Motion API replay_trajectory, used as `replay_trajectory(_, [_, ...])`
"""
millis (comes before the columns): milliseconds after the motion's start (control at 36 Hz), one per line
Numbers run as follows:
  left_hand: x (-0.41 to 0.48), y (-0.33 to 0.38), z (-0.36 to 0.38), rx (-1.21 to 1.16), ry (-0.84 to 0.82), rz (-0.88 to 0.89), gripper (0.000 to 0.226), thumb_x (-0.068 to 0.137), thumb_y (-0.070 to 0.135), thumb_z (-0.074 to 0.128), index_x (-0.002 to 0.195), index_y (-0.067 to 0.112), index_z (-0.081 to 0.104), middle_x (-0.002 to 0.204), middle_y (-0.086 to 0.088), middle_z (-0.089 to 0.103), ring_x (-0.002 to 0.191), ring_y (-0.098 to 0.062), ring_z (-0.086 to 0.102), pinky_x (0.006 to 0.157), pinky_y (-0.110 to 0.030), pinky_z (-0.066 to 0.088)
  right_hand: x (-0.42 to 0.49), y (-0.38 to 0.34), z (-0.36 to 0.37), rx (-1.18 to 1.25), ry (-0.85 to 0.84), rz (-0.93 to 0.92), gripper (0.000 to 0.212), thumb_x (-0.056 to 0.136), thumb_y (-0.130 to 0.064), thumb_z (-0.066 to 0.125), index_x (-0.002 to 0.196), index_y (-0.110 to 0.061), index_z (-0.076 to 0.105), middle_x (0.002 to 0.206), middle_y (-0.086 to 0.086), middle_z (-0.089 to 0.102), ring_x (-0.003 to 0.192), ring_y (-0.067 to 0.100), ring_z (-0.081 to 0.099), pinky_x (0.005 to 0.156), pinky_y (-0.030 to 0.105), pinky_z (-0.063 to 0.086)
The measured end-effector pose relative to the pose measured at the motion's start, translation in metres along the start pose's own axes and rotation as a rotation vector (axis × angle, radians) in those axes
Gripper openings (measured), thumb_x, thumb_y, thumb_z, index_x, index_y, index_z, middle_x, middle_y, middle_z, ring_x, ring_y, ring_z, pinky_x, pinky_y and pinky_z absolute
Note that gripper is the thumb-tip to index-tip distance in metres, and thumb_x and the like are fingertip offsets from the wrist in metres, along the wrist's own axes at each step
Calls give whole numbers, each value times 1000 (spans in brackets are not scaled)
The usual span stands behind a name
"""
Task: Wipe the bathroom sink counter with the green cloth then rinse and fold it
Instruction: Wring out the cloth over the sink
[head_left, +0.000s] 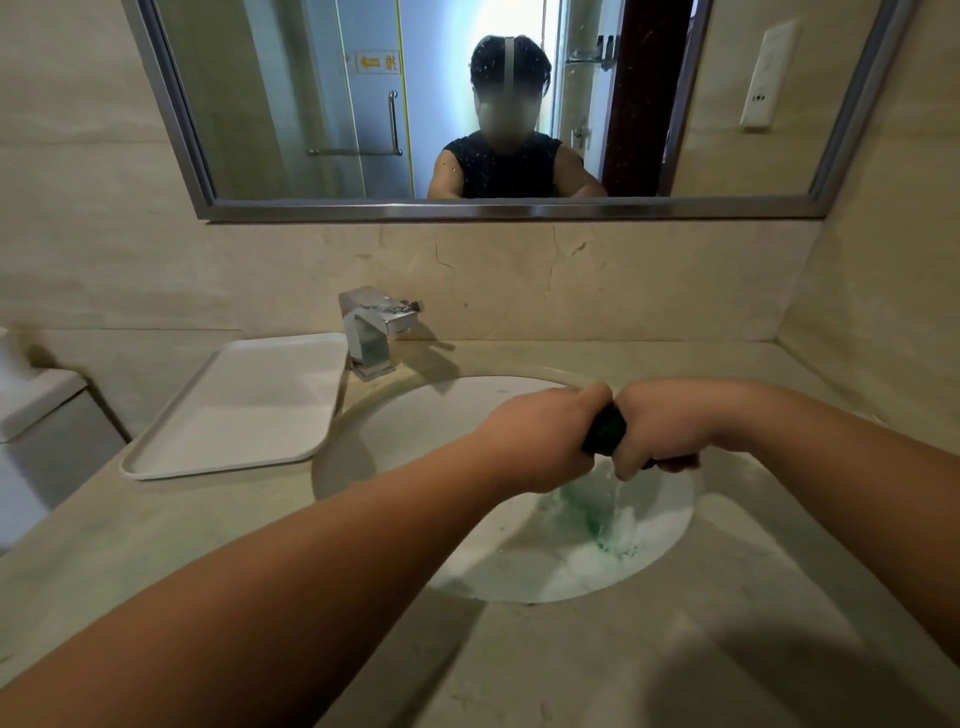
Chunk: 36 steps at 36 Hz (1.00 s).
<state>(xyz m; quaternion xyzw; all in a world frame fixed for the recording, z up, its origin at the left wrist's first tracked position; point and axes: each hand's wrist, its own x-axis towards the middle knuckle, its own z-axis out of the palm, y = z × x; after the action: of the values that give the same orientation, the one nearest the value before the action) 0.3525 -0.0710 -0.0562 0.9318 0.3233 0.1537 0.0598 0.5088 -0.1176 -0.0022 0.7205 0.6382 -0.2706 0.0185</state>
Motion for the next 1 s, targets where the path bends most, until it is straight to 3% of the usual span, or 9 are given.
replay_trajectory(111, [2,-9,-16,-175,-16,-126,20,90,18,64,109,21,56,87,-3,66,75,-25,66,55,-35,50,2,-3,0,262,103,-27,30,78,-12,81,104,-6,66,82,13,71,64,24,68,57,34,58])
replay_trajectory(194, [4,-23,-29,-609,-62,-361,19,94,15,65,112,14,60,84,-7,66,63,-22,66,46,-29,48,4,-11,4,352,433,-150,53,77,-18,81,126,-19,59,109,9,72,81,23,74,72,44,65])
replay_trajectory(333, [2,-49,-62,-1351,-219,-557,19,98,13,54,115,4,54,72,-3,52,51,-10,42,37,-17,27,1,-16,23,-106,815,-470,91,85,-24,71,161,-30,20,157,3,32,131,24,48,103,40,48])
replay_trajectory(417, [1,-59,-83,-1483,-452,-485,9,96,16,53,102,10,54,71,-1,50,47,-6,41,34,-14,26,6,-13,28,-456,1005,-539,98,79,-15,72,163,-23,21,168,9,20,150,35,27,118,52,33])
replay_trajectory(528, [0,-53,-99,-1282,-763,-352,12,96,11,51,90,10,62,67,-1,47,43,-5,38,33,-16,22,6,-20,14,-653,1277,-728,66,88,-11,58,153,-18,47,162,14,39,146,43,38,116,57,31])
replay_trajectory(611, [4,-40,-105,-986,-825,-284,33,98,7,57,65,14,55,59,0,43,41,-8,32,36,-20,17,6,-27,6,-715,1285,-832,50,97,-15,57,147,-14,55,144,17,58,124,41,58,100,54,45])
replay_trajectory(750, [11,-27,-89,-643,-616,-373,37,90,11,69,61,16,46,56,-2,41,43,-15,30,43,-24,18,9,-26,4,-676,1053,-659,37,79,-12,76,115,-10,66,89,11,63,52,34,52,42,32,40])
replay_trajectory(861, [14,-17,-69,-461,-429,-358,25,84,11,67,67,11,48,58,-7,43,44,-19,32,44,-24,26,7,-34,5,-723,823,-328,15,83,-20,67,86,-21,52,75,-1,62,54,26,55,47,30,37])
replay_trajectory(1000, [16,-11,-48,-48,-263,-218,22,88,18,62,69,11,54,59,-4,50,52,-23,43,47,-28,31,5,-38,7,-670,581,-172,9,84,-25,59,78,-21,63,68,1,62,57,25,59,49,27,42])
